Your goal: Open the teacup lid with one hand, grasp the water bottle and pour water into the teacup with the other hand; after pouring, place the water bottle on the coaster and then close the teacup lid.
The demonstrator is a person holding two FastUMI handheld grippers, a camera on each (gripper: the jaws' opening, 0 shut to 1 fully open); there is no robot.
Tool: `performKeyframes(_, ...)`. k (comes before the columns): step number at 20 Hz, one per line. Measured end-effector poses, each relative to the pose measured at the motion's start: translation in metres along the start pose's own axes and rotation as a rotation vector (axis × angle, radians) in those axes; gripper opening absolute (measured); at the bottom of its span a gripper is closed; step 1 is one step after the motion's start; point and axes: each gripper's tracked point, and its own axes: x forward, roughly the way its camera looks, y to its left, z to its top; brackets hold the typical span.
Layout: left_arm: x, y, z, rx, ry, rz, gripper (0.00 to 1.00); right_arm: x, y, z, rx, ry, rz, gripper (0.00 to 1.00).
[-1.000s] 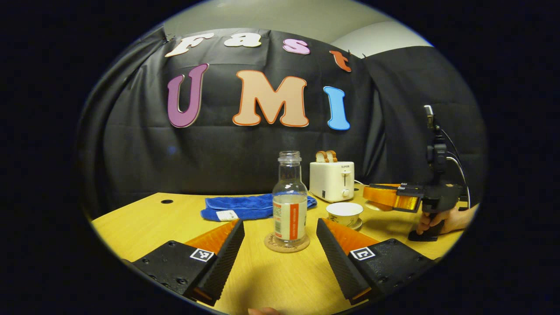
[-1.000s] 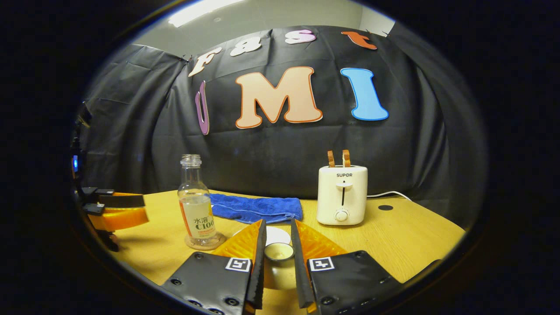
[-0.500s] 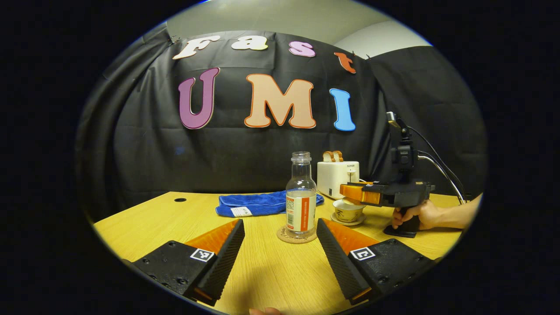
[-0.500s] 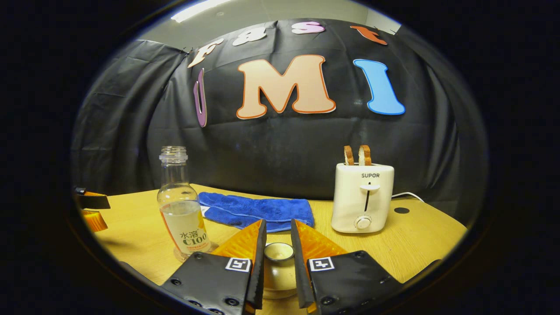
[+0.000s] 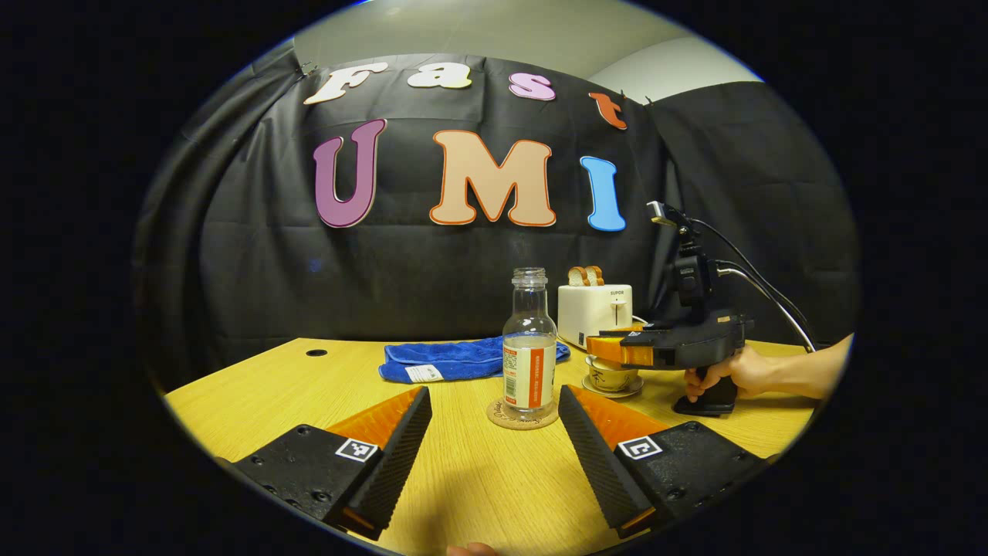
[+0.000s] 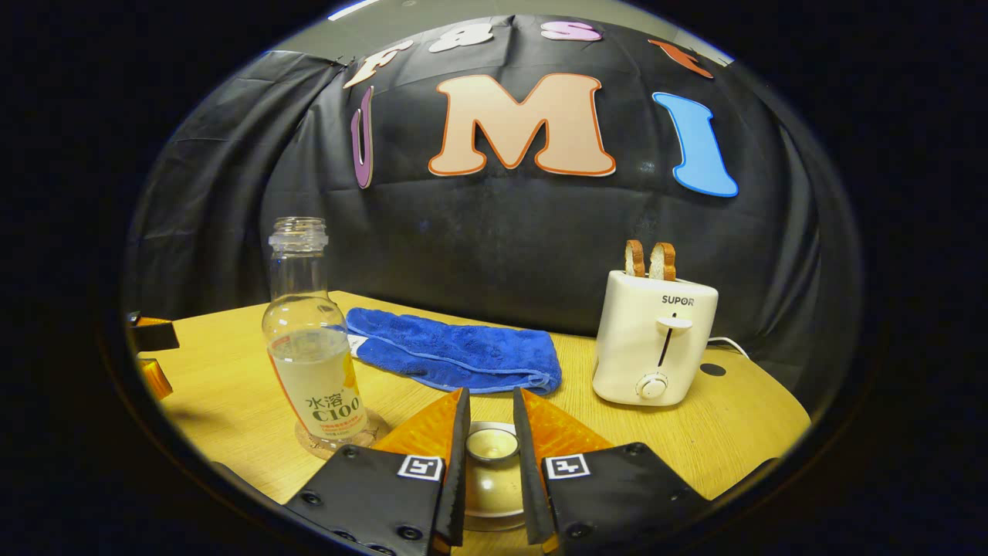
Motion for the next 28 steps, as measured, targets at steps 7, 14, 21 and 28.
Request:
performKeyframes(7, 0.0, 0.001, -0.001, 0.0, -0.001, -0.001, 0.96, 0.0, 0.001, -0.003, 0.002, 0.006, 0.017, 0.34)
performKeyframes(14, -0.001, 0.002, -0.001, -0.001, 0.0, 0.004, 0.96, -0.004, -0.001, -0.002, 0.014, 0.002, 0.017, 0.65)
performKeyframes(21, 0.001, 0.009, -0.003, -0.002, 0.004, 0.044, 0.96, -0.024, -0.029, 0.018, 0.098, -0.156, -0.097, 0.97)
performKeyframes(28, 0.001, 0.02, -0.005, -0.002, 0.011, 0.157, 0.97, -0.073, -0.025, 0.013, 0.105, -0.158, -0.226, 0.94)
